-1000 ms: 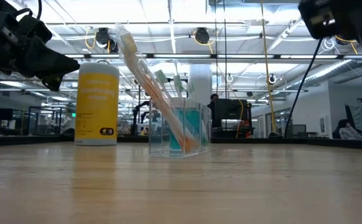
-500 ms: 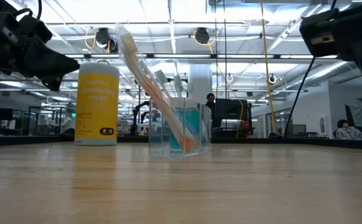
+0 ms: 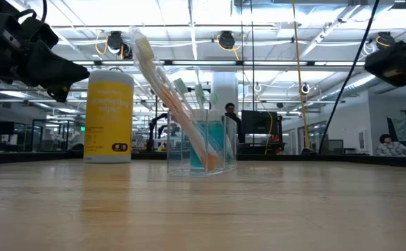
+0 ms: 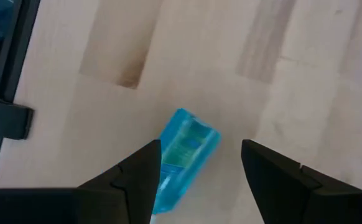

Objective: Pick & Place toothbrushing station
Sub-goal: Put the blue mouthwash bottle into the transparent organizer

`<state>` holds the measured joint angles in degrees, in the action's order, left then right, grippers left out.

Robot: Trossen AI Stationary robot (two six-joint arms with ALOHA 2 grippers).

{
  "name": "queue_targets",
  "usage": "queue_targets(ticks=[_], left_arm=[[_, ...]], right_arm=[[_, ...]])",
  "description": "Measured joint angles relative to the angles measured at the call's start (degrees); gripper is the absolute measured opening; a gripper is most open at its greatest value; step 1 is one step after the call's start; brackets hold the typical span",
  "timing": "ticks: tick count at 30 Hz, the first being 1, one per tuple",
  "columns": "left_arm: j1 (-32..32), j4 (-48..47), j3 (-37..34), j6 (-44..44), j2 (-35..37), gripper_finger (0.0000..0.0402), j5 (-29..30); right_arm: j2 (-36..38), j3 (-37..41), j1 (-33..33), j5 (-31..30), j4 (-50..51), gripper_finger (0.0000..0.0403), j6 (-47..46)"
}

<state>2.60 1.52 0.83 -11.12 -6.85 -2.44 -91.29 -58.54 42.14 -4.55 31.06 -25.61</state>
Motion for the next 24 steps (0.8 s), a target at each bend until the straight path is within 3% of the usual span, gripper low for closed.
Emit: queue_targets(ticks=[19, 24], left_arm=[[0.0, 0.0, 0.0, 0.0, 0.0, 0.0049, 0.0], [0.0, 0.0, 0.0, 0.0, 0.0, 0.0049, 0.0]], right_arm=[[-6.2, 0.7, 1.5, 0.0, 2.1, 0.0212, -10.1], [-5.8, 3.5, -0.9, -0.5, 1.4, 0.0212, -11.5]])
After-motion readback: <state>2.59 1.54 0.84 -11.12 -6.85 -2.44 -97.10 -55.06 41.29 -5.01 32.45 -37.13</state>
